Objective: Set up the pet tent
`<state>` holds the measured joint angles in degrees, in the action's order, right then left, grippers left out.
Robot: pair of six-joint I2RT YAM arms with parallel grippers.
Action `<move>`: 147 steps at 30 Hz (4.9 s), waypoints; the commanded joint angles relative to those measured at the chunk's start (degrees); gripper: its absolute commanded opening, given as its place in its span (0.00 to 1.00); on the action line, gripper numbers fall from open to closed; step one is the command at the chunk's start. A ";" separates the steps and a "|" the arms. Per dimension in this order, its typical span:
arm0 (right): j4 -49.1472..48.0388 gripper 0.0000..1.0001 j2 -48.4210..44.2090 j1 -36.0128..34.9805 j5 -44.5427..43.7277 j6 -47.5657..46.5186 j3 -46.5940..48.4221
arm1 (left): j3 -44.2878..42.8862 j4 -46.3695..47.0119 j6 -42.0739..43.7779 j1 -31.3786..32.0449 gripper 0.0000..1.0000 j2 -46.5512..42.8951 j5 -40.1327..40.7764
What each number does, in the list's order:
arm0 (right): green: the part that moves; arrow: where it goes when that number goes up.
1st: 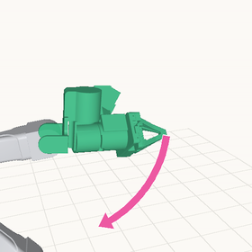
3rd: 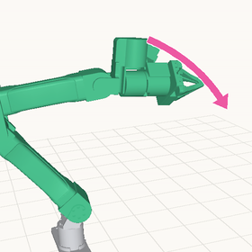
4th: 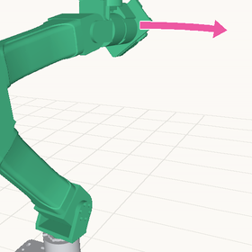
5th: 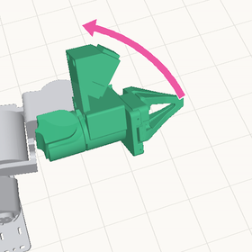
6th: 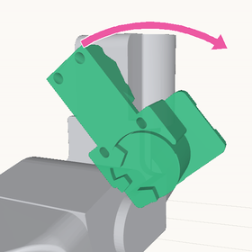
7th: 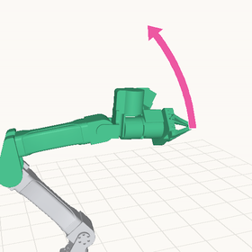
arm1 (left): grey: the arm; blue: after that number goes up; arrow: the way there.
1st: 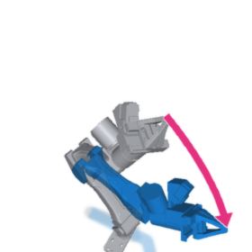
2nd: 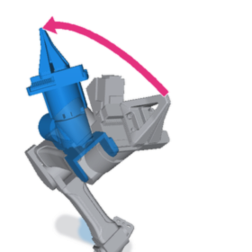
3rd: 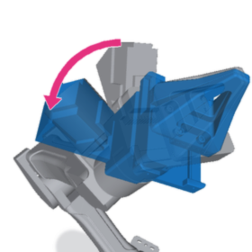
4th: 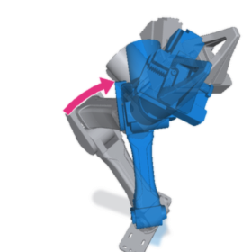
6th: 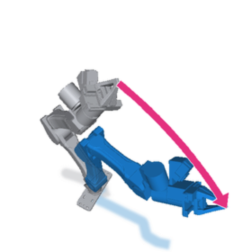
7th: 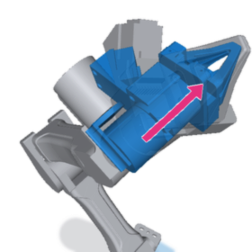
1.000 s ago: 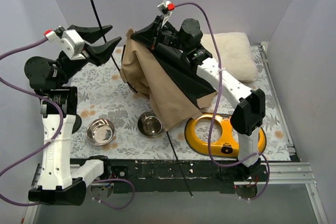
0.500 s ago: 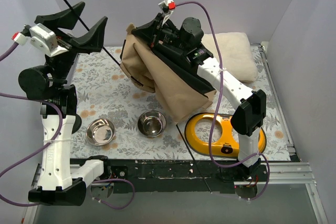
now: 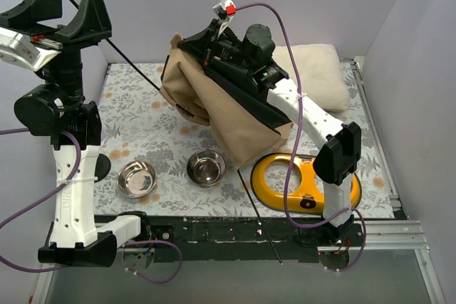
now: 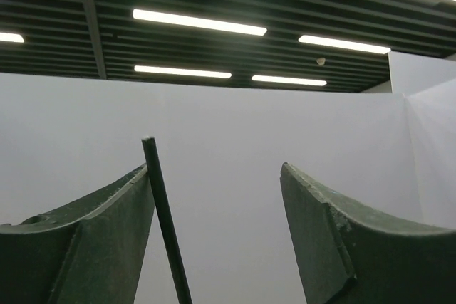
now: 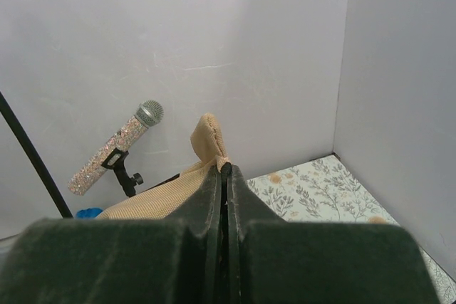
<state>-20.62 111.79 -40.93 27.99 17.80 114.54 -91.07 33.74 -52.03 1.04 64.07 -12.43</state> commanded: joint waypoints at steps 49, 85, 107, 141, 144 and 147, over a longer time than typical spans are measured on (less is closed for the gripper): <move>-6.80 0.01 -7.37 -0.65 -1.18 -3.13 -4.06 | -2.35 -30.04 -9.92 -15.28 0.61 -3.17 26.06; -11.46 0.01 -7.47 -0.82 -3.29 0.48 -4.34 | -2.37 -49.53 24.94 -15.89 0.00 3.69 -33.34; -8.47 0.01 -4.03 -1.87 -8.74 7.15 5.25 | 6.43 -74.96 33.22 -5.87 0.00 10.28 -48.75; -12.16 0.01 -8.52 -1.96 -8.48 12.96 -0.19 | 10.47 -78.12 30.32 -1.92 0.00 19.86 -45.85; -12.34 0.01 -8.69 -1.96 -8.21 13.31 -0.20 | 10.12 -78.38 30.32 -1.92 0.00 20.83 -45.93; -12.42 0.01 -9.30 -1.96 -7.95 13.75 -1.16 | 9.94 -77.95 30.59 0.00 0.00 21.09 -45.50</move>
<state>-8.23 111.74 -42.98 22.24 28.36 109.86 -84.01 -34.09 -21.34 -2.39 82.72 -59.35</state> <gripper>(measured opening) 0.033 0.044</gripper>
